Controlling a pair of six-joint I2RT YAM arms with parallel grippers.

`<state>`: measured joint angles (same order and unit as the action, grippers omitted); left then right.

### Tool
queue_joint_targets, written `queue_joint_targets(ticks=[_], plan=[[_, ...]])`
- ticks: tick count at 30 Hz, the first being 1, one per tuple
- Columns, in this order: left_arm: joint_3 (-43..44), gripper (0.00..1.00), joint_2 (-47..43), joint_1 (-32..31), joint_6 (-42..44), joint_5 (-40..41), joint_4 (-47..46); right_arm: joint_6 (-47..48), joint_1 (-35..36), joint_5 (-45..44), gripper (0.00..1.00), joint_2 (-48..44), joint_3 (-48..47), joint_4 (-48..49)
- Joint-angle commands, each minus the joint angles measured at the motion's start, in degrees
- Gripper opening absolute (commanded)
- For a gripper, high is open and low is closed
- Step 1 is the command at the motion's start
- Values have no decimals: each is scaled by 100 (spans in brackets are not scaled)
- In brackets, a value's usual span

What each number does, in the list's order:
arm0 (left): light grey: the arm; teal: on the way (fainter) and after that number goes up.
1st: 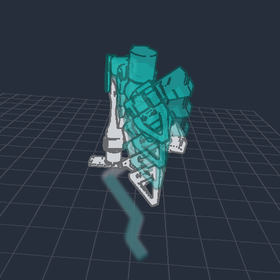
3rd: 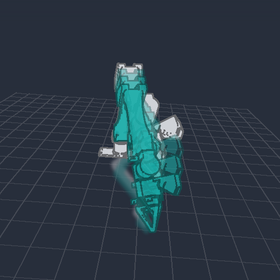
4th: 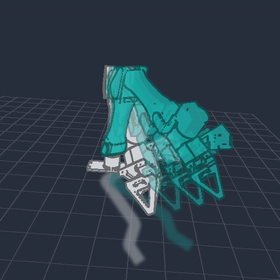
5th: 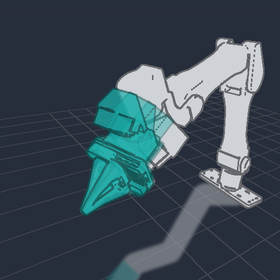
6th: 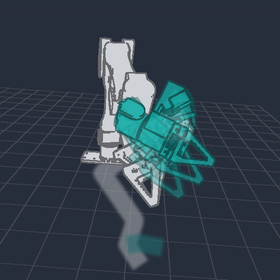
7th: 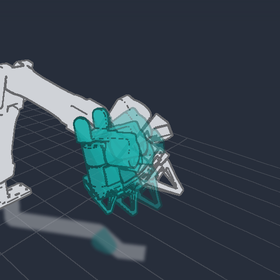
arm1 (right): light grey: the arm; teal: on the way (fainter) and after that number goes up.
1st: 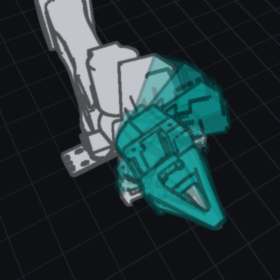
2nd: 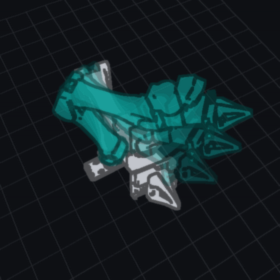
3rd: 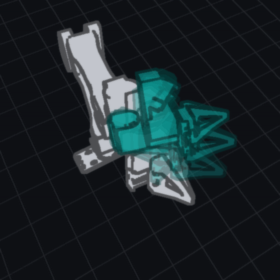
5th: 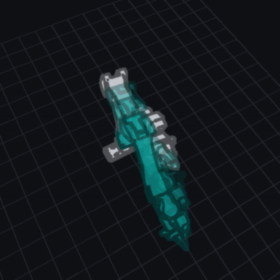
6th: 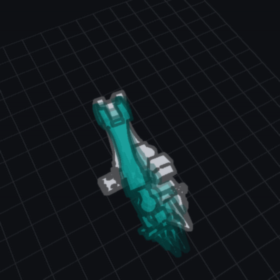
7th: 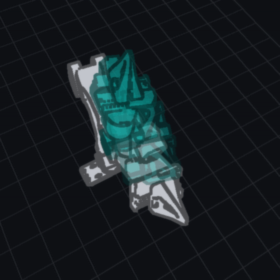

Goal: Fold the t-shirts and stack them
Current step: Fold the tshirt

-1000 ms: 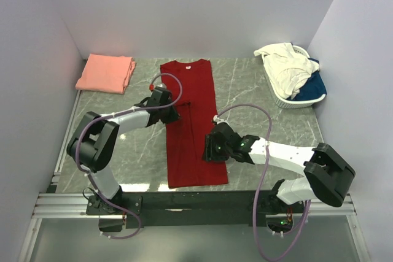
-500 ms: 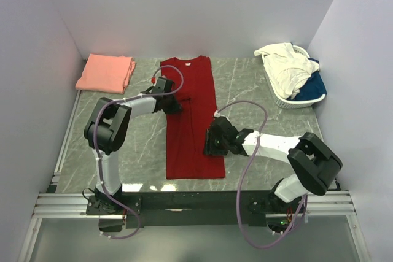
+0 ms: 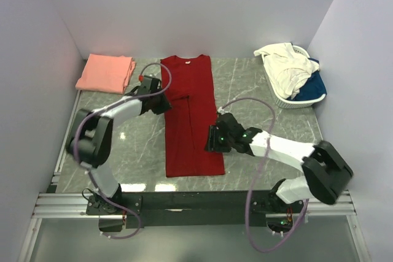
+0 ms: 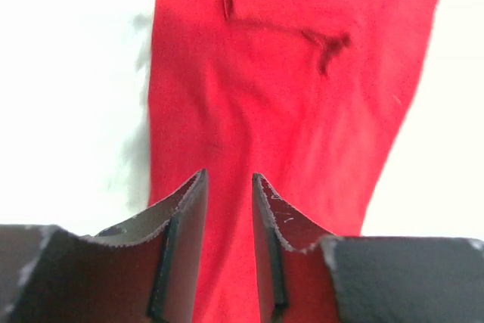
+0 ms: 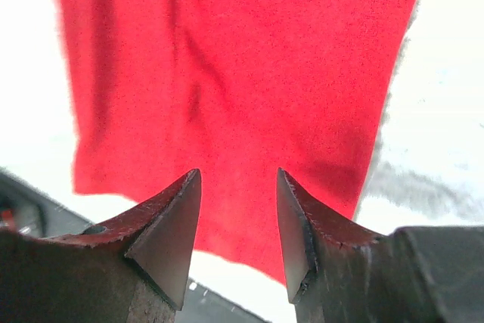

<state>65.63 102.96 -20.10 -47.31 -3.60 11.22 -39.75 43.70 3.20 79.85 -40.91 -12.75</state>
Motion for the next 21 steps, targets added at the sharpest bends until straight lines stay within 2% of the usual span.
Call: queue_joint_targets(ticks=[1,4,10,11,21], plan=[[-610,36,-1214,-29,-84,78,55,-86,-37,75,52,-786,266,-183],[-1619,36,-2076,-38,-295,131,99,-191,-20,128,52,-1138,627,-227],[-2886,31,-3500,-485,-857,342,669,-402,-28,321,52,-1683,1269,-245],[-3011,31,-3780,-573,-981,647,749,-446,-28,391,52,-1745,1321,-245],[-4180,31,-5180,-1487,-2264,825,1224,-613,-20,567,52,-2132,1823,-184]])
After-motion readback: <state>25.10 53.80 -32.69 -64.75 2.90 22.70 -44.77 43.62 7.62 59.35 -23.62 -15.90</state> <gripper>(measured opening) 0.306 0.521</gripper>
